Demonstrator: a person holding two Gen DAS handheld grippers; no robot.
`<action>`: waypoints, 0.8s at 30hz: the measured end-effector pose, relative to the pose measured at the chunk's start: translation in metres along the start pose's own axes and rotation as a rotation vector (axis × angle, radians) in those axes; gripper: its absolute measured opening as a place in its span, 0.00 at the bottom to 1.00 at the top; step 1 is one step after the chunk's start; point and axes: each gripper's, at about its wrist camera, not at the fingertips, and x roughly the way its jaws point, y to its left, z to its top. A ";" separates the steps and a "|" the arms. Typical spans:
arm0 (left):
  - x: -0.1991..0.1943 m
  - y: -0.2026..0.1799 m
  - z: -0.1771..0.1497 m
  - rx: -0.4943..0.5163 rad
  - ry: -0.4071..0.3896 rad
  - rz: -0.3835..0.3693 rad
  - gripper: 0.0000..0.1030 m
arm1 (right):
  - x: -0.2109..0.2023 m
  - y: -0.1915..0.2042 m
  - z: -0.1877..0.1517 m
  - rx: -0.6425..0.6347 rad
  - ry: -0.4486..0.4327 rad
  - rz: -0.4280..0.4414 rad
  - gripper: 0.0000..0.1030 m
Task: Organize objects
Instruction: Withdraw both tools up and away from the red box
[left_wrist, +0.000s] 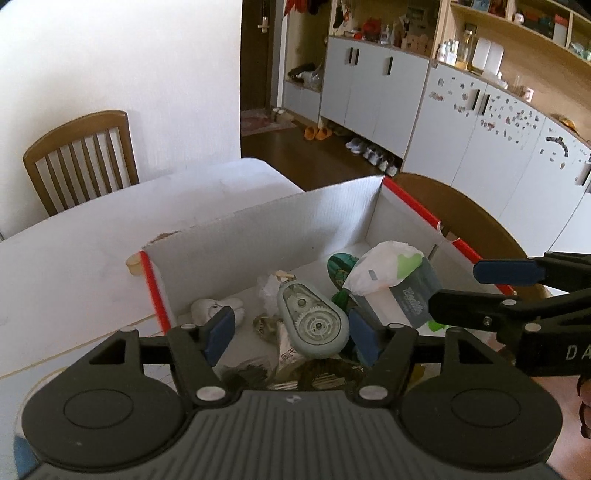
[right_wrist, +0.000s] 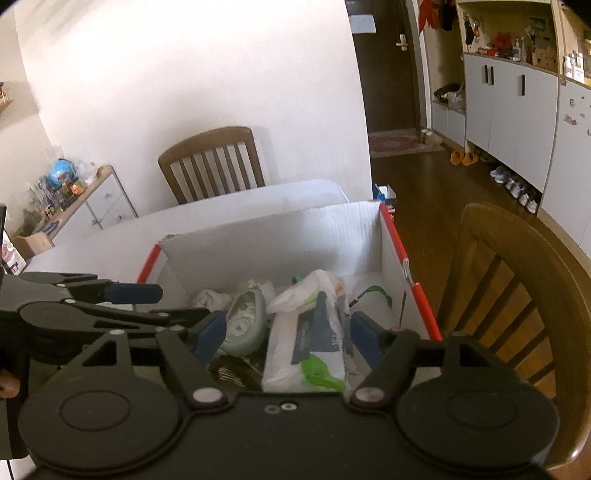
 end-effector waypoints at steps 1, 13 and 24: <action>-0.005 0.001 -0.001 0.004 -0.009 0.001 0.70 | -0.003 0.002 0.000 0.001 -0.007 0.001 0.74; -0.063 0.024 -0.011 0.019 -0.120 -0.007 0.80 | -0.032 0.035 -0.010 0.020 -0.071 -0.008 0.81; -0.099 0.050 -0.026 -0.028 -0.188 -0.005 0.99 | -0.059 0.071 -0.026 0.010 -0.119 0.014 0.87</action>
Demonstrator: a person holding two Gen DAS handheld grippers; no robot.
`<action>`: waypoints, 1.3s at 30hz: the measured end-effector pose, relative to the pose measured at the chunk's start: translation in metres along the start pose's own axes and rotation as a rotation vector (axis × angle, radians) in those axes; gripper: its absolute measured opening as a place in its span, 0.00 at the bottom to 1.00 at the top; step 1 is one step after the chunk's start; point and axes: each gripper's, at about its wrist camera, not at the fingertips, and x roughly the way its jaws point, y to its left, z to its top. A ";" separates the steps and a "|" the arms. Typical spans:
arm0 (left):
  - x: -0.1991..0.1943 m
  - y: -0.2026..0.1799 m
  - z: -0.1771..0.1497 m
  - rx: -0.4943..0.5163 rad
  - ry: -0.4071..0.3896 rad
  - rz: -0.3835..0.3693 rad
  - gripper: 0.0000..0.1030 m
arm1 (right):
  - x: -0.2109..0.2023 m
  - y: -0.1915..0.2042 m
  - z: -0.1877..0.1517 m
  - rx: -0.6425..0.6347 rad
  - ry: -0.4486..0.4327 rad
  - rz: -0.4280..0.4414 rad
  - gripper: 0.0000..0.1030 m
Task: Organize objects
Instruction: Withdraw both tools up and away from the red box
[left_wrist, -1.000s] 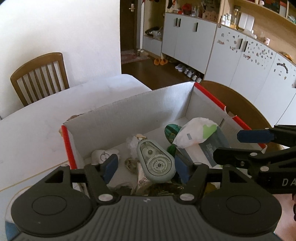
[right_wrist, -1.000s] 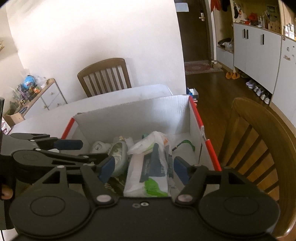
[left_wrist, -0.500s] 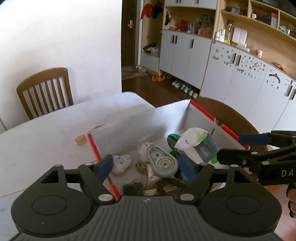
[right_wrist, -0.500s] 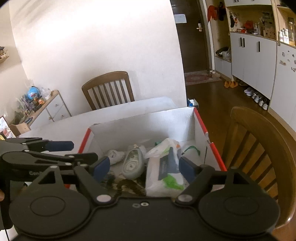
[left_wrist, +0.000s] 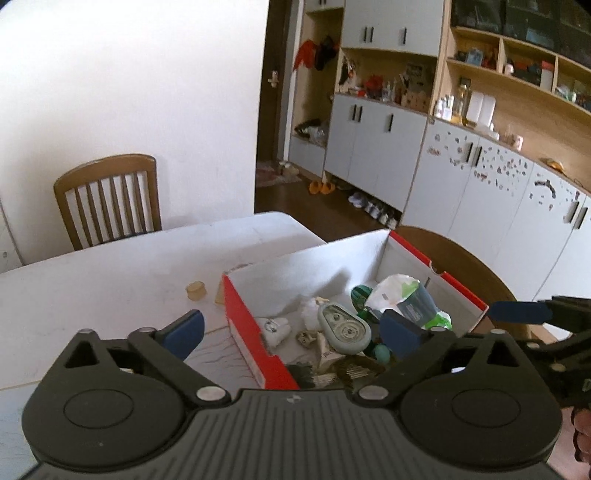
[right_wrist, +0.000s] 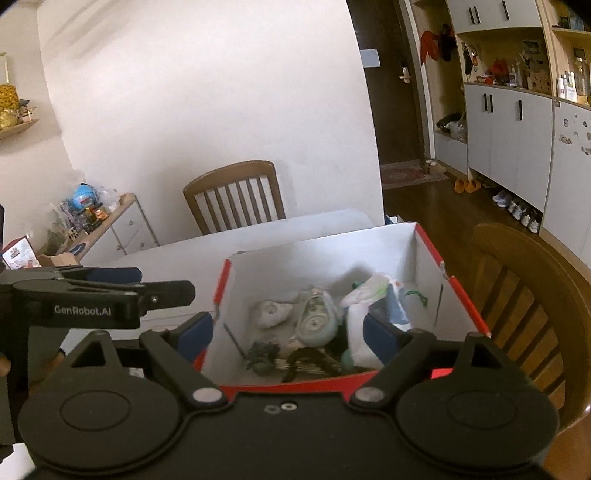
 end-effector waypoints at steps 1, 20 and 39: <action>-0.003 0.002 -0.001 -0.002 -0.003 -0.002 0.99 | -0.002 0.003 0.000 0.000 -0.004 0.002 0.88; -0.051 0.028 -0.030 0.001 -0.030 -0.053 1.00 | -0.027 0.051 -0.023 0.026 -0.067 -0.021 0.99; -0.064 0.043 -0.043 0.012 -0.014 0.000 1.00 | -0.035 0.075 -0.043 0.066 -0.086 -0.070 0.99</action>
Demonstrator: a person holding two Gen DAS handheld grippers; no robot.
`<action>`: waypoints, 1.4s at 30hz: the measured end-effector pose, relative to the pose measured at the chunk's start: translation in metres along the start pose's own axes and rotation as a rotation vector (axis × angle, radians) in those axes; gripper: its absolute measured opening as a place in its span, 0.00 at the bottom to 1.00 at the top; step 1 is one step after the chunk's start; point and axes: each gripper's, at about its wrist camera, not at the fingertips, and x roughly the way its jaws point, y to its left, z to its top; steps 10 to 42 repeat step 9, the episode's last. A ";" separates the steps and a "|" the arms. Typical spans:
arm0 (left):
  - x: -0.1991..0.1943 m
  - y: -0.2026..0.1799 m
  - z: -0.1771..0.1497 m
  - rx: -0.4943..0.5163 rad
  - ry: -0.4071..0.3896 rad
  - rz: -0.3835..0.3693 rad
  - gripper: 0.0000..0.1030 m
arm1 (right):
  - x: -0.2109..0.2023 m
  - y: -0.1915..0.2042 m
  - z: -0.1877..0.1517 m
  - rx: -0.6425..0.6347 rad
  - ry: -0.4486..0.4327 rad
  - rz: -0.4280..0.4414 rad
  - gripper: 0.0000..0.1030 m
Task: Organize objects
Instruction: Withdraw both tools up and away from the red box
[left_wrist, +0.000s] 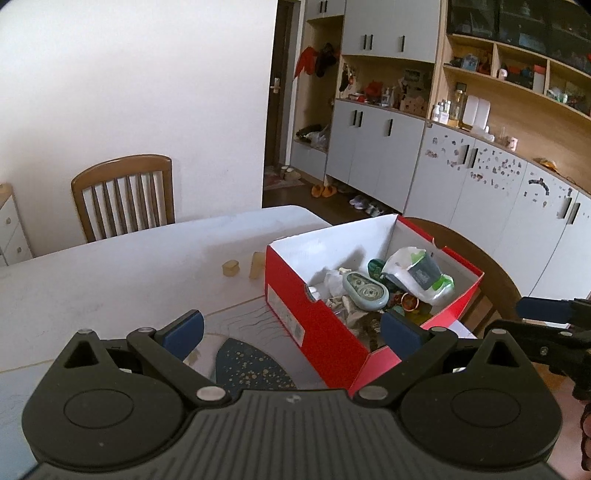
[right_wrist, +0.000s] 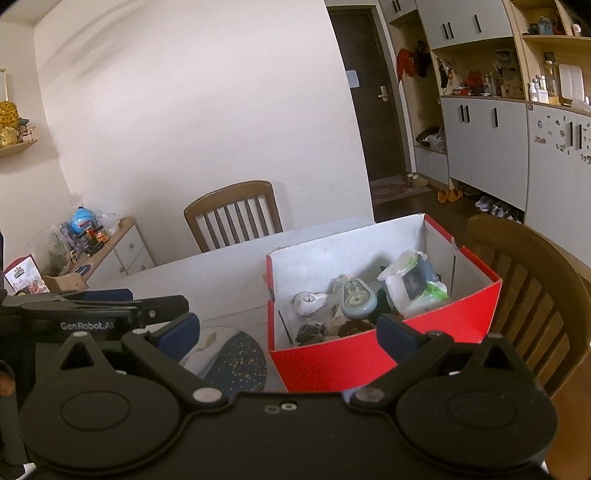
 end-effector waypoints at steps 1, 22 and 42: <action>0.000 0.001 0.000 0.001 0.001 0.000 0.99 | -0.001 0.001 -0.001 0.002 0.000 -0.003 0.99; -0.006 0.008 -0.003 0.005 -0.004 -0.012 1.00 | -0.004 0.005 -0.003 0.013 -0.007 -0.018 0.99; -0.006 0.008 -0.003 0.005 -0.004 -0.012 1.00 | -0.004 0.005 -0.003 0.013 -0.007 -0.018 0.99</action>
